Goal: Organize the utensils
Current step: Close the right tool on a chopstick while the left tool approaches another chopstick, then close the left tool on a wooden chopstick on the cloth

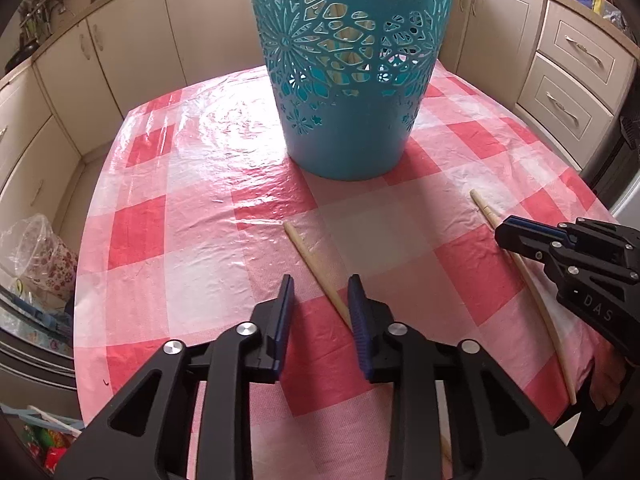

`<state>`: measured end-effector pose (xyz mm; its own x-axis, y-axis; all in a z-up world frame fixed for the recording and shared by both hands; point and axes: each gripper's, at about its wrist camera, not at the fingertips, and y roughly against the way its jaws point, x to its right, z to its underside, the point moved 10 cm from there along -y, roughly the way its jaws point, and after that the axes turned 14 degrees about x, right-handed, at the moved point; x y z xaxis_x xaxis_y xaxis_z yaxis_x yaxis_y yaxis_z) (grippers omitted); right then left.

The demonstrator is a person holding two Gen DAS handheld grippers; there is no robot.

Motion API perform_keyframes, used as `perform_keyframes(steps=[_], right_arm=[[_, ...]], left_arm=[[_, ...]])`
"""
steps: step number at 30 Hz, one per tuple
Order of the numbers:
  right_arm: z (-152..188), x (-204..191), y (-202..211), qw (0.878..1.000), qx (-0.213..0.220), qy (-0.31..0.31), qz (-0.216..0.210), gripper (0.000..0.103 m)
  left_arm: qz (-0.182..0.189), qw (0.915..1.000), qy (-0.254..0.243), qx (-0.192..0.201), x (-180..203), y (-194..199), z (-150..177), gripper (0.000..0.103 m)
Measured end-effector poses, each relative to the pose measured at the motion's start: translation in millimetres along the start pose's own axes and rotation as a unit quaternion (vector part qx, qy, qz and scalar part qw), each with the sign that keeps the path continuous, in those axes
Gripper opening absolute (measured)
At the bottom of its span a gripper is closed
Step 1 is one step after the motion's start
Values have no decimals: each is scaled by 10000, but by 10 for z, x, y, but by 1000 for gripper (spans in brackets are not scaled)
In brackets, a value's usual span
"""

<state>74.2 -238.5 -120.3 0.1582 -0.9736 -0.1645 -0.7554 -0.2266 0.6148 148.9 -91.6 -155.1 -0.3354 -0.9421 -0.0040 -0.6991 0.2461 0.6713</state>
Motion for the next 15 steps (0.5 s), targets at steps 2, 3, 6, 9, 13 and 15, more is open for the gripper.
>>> perform_keyframes(steps=[2, 3, 6, 9, 13, 15], right_arm=[[10, -87, -9, 9998, -25, 139, -149, 9], [16, -120, -7, 9996, -26, 207, -181, 9], [15, -132, -20, 9996, -9, 183, -196, 9], [-7, -88, -46, 9999, 7, 32, -168, 9], [-6, -120, -51, 9998, 3, 137, -143, 9], [-9, -127, -47, 9997, 6, 199, -123, 9]], left_arm=[[117, 9996, -236, 69, 48, -19, -23, 10], [249, 9991, -334, 98, 73, -25, -27, 7], [504, 9978, -428, 92, 98, -41, -49, 6], [457, 9986, -280, 0, 28, -76, -71, 7], [394, 9989, 229, -112, -47, -102, -86, 7], [284, 9991, 291, -103, -43, -105, -82, 7]])
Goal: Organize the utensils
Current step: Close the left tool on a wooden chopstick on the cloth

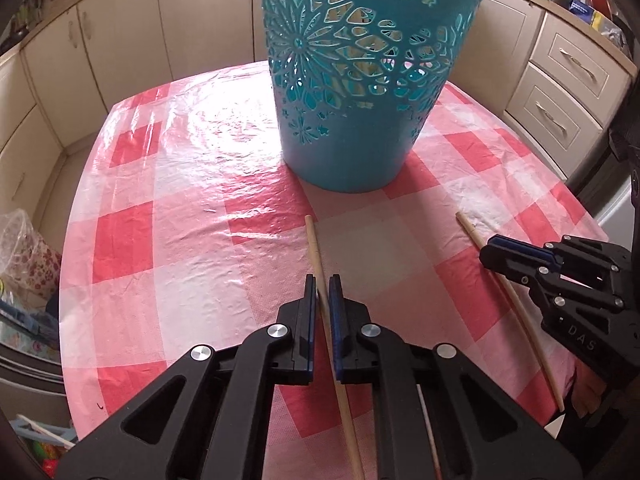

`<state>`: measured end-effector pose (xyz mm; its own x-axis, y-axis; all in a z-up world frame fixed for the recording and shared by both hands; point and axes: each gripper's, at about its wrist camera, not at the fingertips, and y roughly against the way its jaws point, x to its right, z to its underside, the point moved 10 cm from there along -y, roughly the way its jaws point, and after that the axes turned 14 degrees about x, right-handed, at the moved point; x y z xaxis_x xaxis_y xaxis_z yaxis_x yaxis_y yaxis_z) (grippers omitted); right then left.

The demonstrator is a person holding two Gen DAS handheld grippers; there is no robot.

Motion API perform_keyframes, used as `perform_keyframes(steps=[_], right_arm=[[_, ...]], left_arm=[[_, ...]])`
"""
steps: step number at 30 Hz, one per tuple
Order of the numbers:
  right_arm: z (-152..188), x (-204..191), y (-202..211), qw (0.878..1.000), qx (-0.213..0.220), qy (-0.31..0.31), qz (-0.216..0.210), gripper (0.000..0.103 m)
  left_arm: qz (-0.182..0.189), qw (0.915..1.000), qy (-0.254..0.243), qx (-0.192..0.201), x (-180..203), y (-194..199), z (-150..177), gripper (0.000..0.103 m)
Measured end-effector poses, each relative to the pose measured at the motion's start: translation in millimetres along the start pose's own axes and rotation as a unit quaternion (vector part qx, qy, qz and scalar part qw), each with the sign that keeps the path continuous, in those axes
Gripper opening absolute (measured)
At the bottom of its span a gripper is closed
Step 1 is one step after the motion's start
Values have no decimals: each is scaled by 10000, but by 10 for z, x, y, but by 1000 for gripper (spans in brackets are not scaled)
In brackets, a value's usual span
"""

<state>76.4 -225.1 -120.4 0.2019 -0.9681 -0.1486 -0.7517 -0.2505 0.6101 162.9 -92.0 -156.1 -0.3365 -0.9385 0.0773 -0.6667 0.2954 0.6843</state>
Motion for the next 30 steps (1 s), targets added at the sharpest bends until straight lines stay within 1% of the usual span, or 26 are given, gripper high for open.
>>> perform_keyframes(steps=[9, 11, 14, 17, 18, 19, 21, 25, 30], right_arm=[[-5, -4, 2, 10000, -2, 44, 43, 9], [-2, -10, 2, 10000, -2, 43, 50, 9], [-2, -8, 3, 10000, -1, 51, 56, 9], [-2, -11, 4, 9999, 0, 72, 74, 9], [-2, -13, 3, 9999, 1, 78, 79, 9], [-2, -13, 3, 9999, 0, 85, 83, 9], [-2, -17, 2, 9999, 1, 94, 90, 9], [1, -22, 0, 9999, 2, 106, 104, 9], [1, -22, -1, 9999, 3, 117, 117, 9]], left_arm=[[-540, 9980, 299, 112, 9, -57, -37, 14], [-675, 9970, 340, 158, 6, -68, -50, 18], [-838, 9958, 257, 266, 20, -67, -51, 24], [-1058, 9938, 175, 296, 11, -57, -51, 38], [-1026, 9939, 282, 273, -11, -59, -46, 44], [-982, 9940, 385, 288, -38, -54, -52, 45], [-951, 9939, 468, 308, -66, -44, -52, 45], [-1002, 9937, 403, 304, -50, -44, -47, 46], [-987, 9935, 460, 326, -75, -41, -46, 46]])
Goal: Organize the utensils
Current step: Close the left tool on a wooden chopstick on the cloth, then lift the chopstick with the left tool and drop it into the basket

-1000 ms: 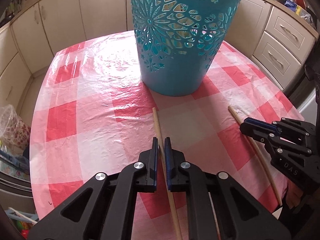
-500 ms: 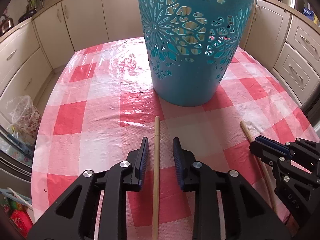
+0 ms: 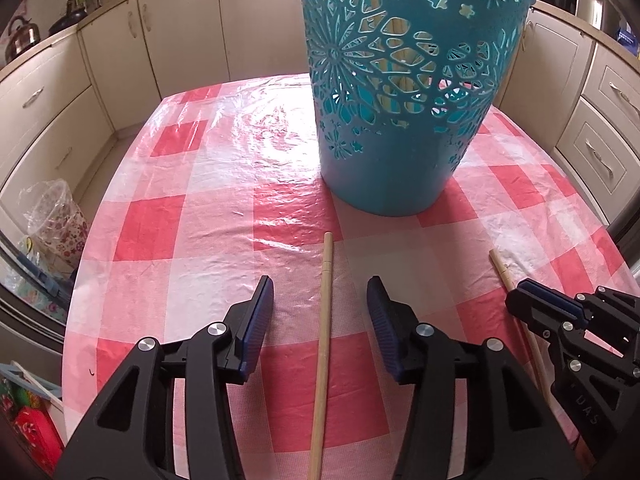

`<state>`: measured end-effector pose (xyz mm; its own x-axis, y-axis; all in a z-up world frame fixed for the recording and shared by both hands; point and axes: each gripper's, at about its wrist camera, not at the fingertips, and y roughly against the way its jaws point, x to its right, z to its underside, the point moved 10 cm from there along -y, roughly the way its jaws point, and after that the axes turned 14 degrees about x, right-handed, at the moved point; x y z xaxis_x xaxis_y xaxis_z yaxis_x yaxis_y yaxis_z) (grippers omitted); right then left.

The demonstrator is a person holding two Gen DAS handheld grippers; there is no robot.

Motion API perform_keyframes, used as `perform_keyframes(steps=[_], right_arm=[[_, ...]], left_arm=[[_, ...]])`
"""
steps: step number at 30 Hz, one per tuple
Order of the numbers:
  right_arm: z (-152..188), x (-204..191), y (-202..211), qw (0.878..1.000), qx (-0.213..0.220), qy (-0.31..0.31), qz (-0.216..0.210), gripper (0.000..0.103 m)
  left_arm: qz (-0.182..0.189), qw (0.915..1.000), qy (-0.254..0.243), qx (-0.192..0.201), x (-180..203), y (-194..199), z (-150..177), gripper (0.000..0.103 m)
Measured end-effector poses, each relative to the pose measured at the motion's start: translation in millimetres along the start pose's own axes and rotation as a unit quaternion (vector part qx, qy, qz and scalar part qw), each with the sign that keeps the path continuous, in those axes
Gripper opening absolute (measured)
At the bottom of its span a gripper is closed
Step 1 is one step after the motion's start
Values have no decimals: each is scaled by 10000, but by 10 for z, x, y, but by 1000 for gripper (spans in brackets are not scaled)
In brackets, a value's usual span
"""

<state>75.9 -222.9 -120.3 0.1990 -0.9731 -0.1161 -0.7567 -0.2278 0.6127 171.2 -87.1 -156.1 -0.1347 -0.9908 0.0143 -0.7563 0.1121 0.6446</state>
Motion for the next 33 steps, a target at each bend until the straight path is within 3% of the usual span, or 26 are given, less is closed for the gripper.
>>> perform_keyframes(steps=[8, 12, 18, 27, 33], right_arm=[[-1, -15, -2, 10000, 1, 83, 49, 9], [-4, 9, -2, 10000, 9, 10, 71, 9], [-3, -21, -7, 9998, 2, 163, 115, 9], [2, -58, -5, 9997, 3, 229, 31, 7], [4, -72, -13, 9997, -14, 247, 14, 7]], left_arm=[[-30, 10000, 23, 23, -19, -13, -1, 45], [-14, 10000, -20, 57, 4, 10, 5, 33], [131, 9997, -191, 91, 87, 40, 24, 5], [230, 9995, -147, 145, 94, 71, 17, 4], [517, 9975, 361, 310, -21, 207, -51, 4]])
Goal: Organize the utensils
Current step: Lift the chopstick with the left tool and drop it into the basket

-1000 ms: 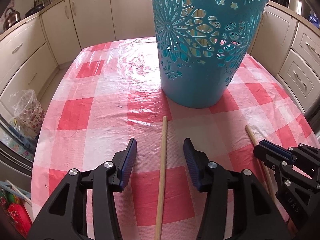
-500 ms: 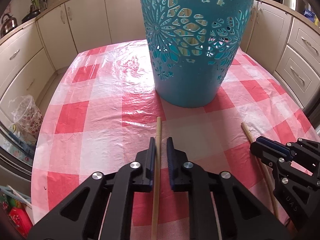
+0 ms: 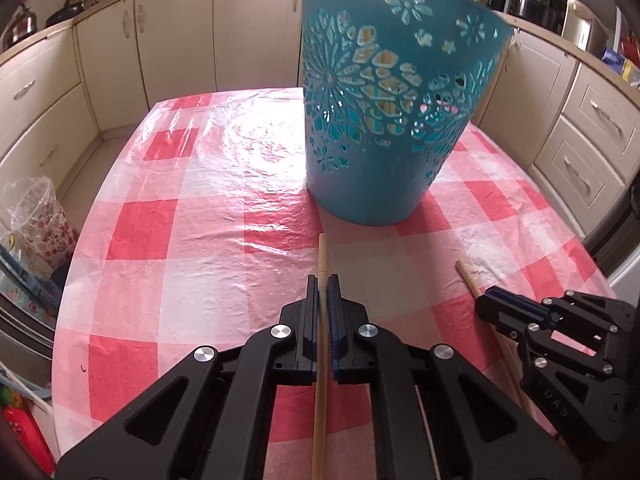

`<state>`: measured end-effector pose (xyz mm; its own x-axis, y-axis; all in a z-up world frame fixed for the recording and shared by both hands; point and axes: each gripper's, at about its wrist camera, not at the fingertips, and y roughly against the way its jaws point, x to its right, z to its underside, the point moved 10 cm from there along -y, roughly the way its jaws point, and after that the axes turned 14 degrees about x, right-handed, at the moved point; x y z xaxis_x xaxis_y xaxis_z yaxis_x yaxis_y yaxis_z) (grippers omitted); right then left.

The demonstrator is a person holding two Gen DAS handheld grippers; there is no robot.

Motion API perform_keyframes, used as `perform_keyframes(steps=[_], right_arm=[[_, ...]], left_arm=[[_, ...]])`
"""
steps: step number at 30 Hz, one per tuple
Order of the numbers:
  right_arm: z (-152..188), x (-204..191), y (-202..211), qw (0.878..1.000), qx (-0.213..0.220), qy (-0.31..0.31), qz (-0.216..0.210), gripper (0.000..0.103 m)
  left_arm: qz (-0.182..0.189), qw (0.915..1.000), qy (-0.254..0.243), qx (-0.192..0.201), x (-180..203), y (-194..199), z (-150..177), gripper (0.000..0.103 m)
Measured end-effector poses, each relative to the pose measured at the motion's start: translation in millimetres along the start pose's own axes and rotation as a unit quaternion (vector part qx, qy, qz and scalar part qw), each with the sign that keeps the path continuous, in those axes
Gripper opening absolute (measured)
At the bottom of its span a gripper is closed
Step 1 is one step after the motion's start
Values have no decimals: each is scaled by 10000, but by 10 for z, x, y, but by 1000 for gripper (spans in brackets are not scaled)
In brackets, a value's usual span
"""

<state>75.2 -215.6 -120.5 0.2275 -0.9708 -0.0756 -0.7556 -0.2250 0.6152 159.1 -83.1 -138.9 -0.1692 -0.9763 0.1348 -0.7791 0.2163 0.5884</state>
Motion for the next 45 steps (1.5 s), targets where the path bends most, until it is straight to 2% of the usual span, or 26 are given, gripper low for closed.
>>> perform_keyframes(steps=[5, 9, 17, 22, 27, 30, 36, 41, 45], right_arm=[[4, -11, 1, 10000, -2, 5, 6, 7], [3, -9, 3, 10000, -4, -30, 0, 7], [2, -7, 10, 10000, -3, -70, -12, 7], [1, -7, 12, 10000, -1, -71, -12, 7], [-1, 0, 10, 9999, -3, -114, -42, 7], [-3, 6, 6, 9998, -7, -160, -78, 7], [-6, 10, 5, 9996, -17, -228, -141, 7], [-6, 21, 6, 9996, -21, -249, -163, 7], [-7, 21, 6, 9996, -22, -249, -165, 7]], left_arm=[[308, 9969, 546, 482, -107, 314, -322, 4], [471, 9908, 817, 973, -144, 591, -742, 4], [804, 9756, 791, 1881, 84, 895, -1694, 4], [925, 9650, 753, 2337, 256, 869, -2271, 4], [861, 9542, 928, 2712, 300, 689, -2715, 5], [782, 9513, 1018, 2802, 284, 514, -2845, 5], [573, 9508, 1200, 2797, 203, 155, -2836, 5], [510, 9486, 1306, 2836, 154, 53, -2809, 5], [501, 9512, 1203, 2799, 172, 17, -2775, 5]])
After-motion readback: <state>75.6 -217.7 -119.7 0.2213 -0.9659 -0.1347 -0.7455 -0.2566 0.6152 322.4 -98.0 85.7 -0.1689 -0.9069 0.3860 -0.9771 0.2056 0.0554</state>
